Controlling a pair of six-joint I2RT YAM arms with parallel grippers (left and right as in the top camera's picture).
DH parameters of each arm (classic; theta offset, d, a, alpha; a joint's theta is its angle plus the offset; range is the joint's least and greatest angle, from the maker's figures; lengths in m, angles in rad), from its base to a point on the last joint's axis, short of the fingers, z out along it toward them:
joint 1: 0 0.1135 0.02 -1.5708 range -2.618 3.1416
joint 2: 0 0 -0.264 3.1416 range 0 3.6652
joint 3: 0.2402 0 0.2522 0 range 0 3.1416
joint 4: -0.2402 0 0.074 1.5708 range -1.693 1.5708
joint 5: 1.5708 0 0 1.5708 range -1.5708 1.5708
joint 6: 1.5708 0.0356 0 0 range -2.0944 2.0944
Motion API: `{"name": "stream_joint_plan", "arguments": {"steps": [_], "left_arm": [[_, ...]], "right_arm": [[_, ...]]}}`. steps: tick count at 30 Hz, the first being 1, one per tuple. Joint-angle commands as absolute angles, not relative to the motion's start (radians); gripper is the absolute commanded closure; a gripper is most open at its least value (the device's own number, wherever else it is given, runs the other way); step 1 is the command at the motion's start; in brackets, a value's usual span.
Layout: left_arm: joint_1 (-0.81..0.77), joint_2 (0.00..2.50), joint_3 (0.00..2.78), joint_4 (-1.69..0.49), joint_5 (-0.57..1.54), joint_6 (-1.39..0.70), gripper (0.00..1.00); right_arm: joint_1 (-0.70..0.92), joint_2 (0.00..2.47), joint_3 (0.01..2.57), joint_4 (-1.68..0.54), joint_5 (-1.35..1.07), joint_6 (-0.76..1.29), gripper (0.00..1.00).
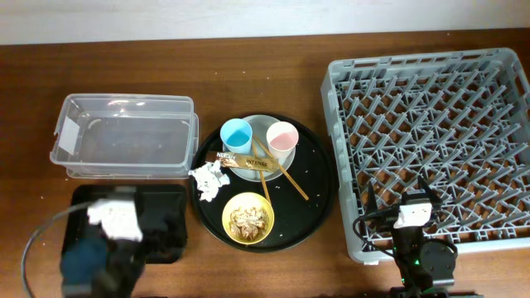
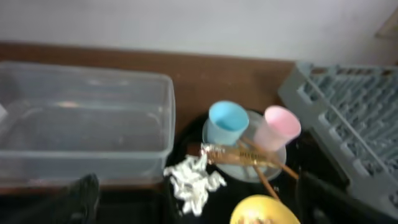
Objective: Sort waste into correct bins and load items into the dishwasher rack
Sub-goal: 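Reach the left gripper toward the yellow bowl of scraps, then grasp the yellow bowl rim with the left gripper and lift it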
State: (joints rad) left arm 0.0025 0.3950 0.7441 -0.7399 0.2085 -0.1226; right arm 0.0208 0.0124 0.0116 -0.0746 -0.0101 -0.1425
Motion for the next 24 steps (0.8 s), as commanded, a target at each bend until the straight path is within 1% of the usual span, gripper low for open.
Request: {"name": "stream_joint_plan", "arguments": {"steps": [1, 2, 3, 4, 5, 6, 7, 8, 11, 12, 15, 16, 18, 19, 22, 24], "left_arm": [[0.007, 0.722, 0.963, -0.947, 0.32, -0.135, 0.01], [0.007, 0.781, 0.993, -0.973, 0.346, -0.134, 0.01], [0.007, 0.873, 1.01, -0.946, 0.374, -0.135, 0.01], [0.007, 0.938, 1.01, -0.942, 0.448, -0.134, 0.01], [0.006, 0.971, 1.01, -0.942, 0.471, -0.133, 0.07], [-0.012, 1.021, 1.01, -0.945, 0.421, -0.135, 0.4], [-0.044, 1.049, 1.01, -0.957, 0.368, -0.147, 0.57], [-0.104, 1.068, 1.009, -0.962, 0.28, -0.189, 0.6], [-0.281, 1.083, 1.009, -0.959, 0.083, -0.36, 0.59], [-0.35, 1.084, 1.009, -0.96, 0.027, -0.439, 0.62], [-0.573, 1.116, 1.009, -0.939, -0.001, -0.563, 0.62], [-0.671, 1.168, 1.009, -0.892, -0.002, -0.609, 0.62], [-0.804, 1.298, 1.009, -0.797, -0.061, -0.67, 0.63], [-0.863, 1.413, 1.009, -0.744, -0.076, -0.67, 0.63], [-0.888, 1.59, 1.009, -0.693, -0.075, -0.67, 0.65], [-0.888, 1.636, 1.009, -0.667, -0.076, -0.67, 0.71]], "right_arm": [[0.017, 0.006, 0.006, -0.078, -0.015, -0.146, 0.02], [0.017, 0.006, 0.006, -0.078, -0.015, -0.146, 0.02], [0.017, 0.006, 0.006, -0.078, -0.015, -0.146, 0.02], [0.017, 0.006, 0.006, -0.078, -0.015, -0.146, 0.02], [0.017, 0.006, 0.006, -0.078, -0.015, -0.146, 0.02], [0.017, 0.006, 0.006, -0.078, -0.015, -0.146, 0.02], [0.017, 0.006, 0.006, -0.078, -0.015, -0.146, 0.02], [0.017, 0.006, 0.006, -0.078, -0.015, -0.146, 0.02], [0.017, 0.006, 0.006, -0.078, -0.015, -0.146, 0.02], [0.017, 0.006, 0.006, -0.078, -0.015, -0.146, 0.02], [0.017, 0.006, 0.006, -0.078, -0.015, -0.146, 0.02], [0.017, 0.006, 0.006, -0.078, -0.015, -0.146, 0.02], [0.017, 0.006, 0.006, -0.078, -0.015, -0.146, 0.02], [0.017, 0.006, 0.006, -0.078, -0.015, -0.146, 0.02], [0.017, 0.006, 0.006, -0.078, -0.015, -0.146, 0.02], [0.017, 0.006, 0.006, -0.078, -0.015, -0.146, 0.02]]}}
